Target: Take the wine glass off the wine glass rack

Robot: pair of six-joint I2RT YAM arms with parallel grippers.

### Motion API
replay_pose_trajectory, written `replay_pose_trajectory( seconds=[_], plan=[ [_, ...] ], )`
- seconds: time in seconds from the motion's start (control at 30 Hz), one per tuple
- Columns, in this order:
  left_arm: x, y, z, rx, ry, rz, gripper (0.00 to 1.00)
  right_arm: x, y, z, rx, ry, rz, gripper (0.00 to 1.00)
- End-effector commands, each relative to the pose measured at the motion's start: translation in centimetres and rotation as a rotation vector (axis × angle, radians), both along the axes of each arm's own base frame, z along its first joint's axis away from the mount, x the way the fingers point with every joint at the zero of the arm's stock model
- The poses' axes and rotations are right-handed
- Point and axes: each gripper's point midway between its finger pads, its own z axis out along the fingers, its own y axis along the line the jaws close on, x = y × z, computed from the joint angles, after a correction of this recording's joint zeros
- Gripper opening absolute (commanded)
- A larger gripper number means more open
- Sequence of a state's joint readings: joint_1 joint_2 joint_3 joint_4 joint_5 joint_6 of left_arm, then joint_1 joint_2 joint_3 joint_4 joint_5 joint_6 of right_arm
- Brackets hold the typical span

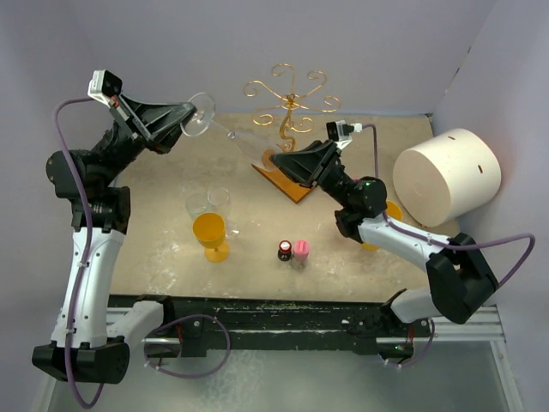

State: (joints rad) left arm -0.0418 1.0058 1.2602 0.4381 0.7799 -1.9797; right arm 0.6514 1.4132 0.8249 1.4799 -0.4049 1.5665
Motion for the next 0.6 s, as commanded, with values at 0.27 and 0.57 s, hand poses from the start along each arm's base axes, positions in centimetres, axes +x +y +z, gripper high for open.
replay_pose_trajectory(
  seconds=[0.27, 0.57],
  plan=[
    [-0.1, 0.3, -0.3, -0.097, -0.017, -0.064, 0.0, -7.3, -4.9, 7.3, 0.245, -0.316, 0.041, 0.09],
    [-0.4, 0.4, -1.0, -0.047, -0.072, 0.01, 0.29, -7.9, -5.5, 8.6, 0.229, -0.339, -0.008, 0.0]
  ],
)
